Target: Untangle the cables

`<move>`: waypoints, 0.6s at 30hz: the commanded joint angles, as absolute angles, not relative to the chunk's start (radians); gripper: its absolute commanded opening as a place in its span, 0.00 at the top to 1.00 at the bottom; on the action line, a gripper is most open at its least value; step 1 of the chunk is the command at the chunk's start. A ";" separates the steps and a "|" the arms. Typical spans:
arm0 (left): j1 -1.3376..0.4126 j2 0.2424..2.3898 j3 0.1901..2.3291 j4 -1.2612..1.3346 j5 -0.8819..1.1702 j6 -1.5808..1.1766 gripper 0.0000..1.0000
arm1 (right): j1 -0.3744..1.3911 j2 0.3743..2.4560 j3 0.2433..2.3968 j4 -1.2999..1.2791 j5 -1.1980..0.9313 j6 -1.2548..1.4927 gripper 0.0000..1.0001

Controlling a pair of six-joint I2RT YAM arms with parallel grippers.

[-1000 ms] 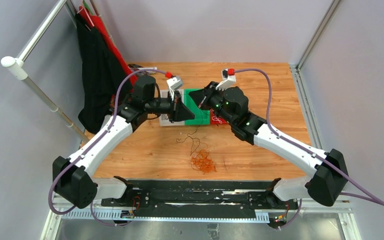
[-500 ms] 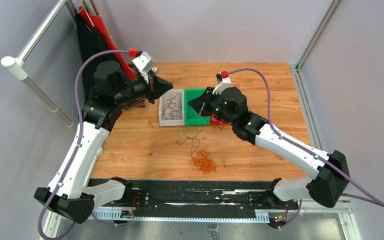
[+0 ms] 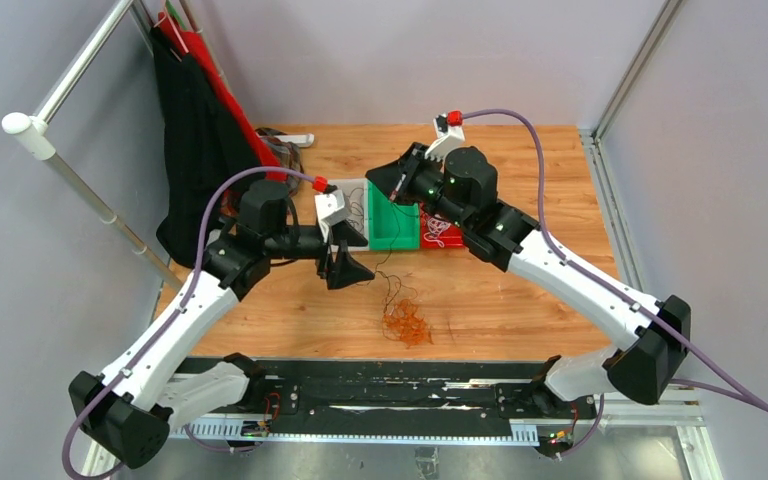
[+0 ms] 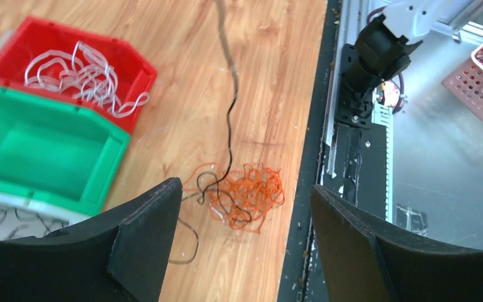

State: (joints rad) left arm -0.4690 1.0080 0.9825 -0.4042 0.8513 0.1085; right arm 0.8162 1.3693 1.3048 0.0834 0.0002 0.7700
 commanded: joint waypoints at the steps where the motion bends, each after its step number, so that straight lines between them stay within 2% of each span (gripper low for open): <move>1: -0.525 1.001 0.973 -0.266 0.830 0.162 0.21 | 0.817 1.409 1.327 0.125 -0.020 0.893 0.99; 8: -0.568 1.041 0.910 -0.097 0.692 0.057 0.28 | 0.818 1.435 1.362 0.182 -0.047 0.956 0.99; 12: -0.575 1.045 0.861 -0.018 0.681 -0.037 0.34 | 0.823 1.447 1.387 0.200 -0.065 0.978 0.99; 18: -0.592 1.064 0.865 0.014 0.592 -0.083 0.53 | 0.827 1.451 1.407 0.216 -0.080 1.005 0.99</move>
State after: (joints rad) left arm -0.5808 1.0534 0.8516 -0.0849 0.6594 -0.0181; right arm 0.8162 1.4479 1.3693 0.1669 -0.0586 0.9695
